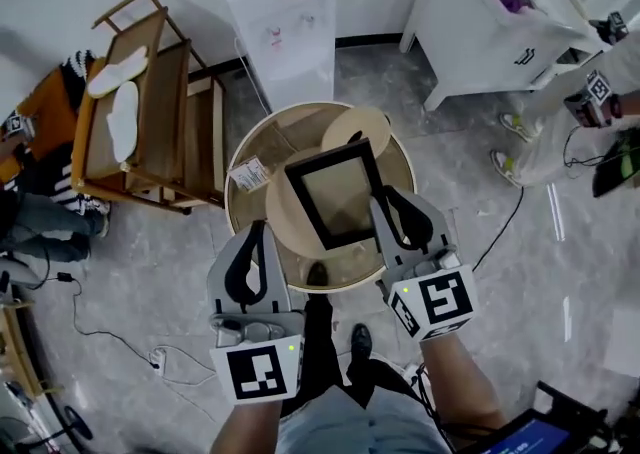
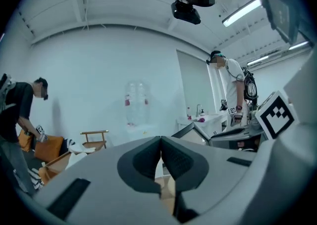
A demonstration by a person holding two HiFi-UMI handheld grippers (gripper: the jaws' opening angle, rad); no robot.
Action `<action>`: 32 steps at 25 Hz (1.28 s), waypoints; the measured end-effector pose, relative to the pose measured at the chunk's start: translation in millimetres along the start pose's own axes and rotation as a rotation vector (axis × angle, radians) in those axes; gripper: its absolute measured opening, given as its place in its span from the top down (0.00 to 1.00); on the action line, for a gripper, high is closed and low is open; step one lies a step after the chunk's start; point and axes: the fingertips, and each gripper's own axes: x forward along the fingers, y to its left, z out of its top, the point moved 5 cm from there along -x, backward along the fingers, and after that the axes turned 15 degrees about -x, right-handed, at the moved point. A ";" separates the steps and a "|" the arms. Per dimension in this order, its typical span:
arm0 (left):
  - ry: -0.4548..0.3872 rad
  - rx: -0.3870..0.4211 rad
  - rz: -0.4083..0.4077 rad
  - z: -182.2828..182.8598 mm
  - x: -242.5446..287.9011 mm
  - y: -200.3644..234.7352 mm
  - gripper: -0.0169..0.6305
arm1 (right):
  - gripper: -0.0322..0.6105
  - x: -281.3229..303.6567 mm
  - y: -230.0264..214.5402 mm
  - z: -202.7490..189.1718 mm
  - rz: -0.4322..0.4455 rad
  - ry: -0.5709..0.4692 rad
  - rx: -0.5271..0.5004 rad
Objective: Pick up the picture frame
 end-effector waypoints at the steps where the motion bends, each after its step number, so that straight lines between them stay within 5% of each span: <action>1: -0.036 0.002 -0.006 11.9 -5.5 -7.6 0.95 | 0.82 -9.1 -3.6 14.4 -0.008 -0.034 -0.018; 17: -0.323 0.094 -0.052 152.4 -122.6 -107.4 0.95 | 0.82 -177.3 -9.9 177.7 -0.095 -0.311 -0.232; 32: -0.399 0.129 -0.061 176.4 -157.4 -145.6 0.95 | 0.82 -224.8 -12.6 209.5 -0.136 -0.440 -0.290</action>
